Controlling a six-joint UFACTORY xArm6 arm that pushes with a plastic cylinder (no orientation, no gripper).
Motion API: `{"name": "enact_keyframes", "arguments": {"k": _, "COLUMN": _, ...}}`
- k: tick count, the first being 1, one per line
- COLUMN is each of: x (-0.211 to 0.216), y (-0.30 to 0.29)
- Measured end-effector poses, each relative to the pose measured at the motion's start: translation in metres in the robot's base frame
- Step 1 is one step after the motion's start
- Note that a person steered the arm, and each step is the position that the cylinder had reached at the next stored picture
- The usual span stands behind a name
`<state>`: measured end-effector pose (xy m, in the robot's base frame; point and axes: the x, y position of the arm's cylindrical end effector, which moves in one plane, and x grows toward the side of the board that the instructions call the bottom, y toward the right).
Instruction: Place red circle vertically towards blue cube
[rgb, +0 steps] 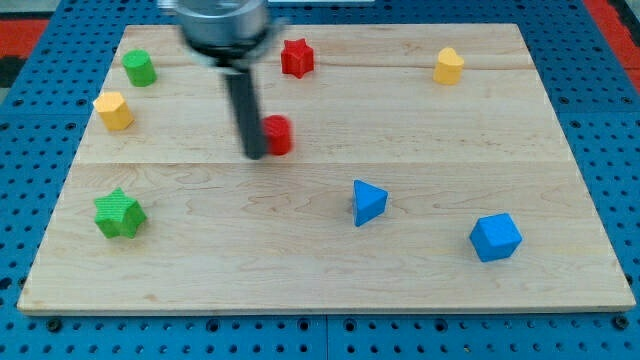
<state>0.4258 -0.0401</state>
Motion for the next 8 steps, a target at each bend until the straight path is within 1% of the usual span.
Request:
{"name": "enact_keyframes", "arguments": {"k": 1, "x": -0.007, "y": 0.045}}
{"name": "enact_keyframes", "arguments": {"k": 2, "x": -0.013, "y": -0.009}}
{"name": "enact_keyframes", "arguments": {"k": 3, "x": -0.047, "y": 0.001}}
{"name": "enact_keyframes", "arguments": {"k": 4, "x": -0.061, "y": 0.02}}
{"name": "enact_keyframes", "arguments": {"k": 5, "x": -0.033, "y": 0.096}}
{"name": "enact_keyframes", "arguments": {"k": 6, "x": -0.023, "y": 0.15}}
{"name": "enact_keyframes", "arguments": {"k": 7, "x": -0.015, "y": 0.092}}
{"name": "enact_keyframes", "arguments": {"k": 8, "x": 0.02, "y": 0.095}}
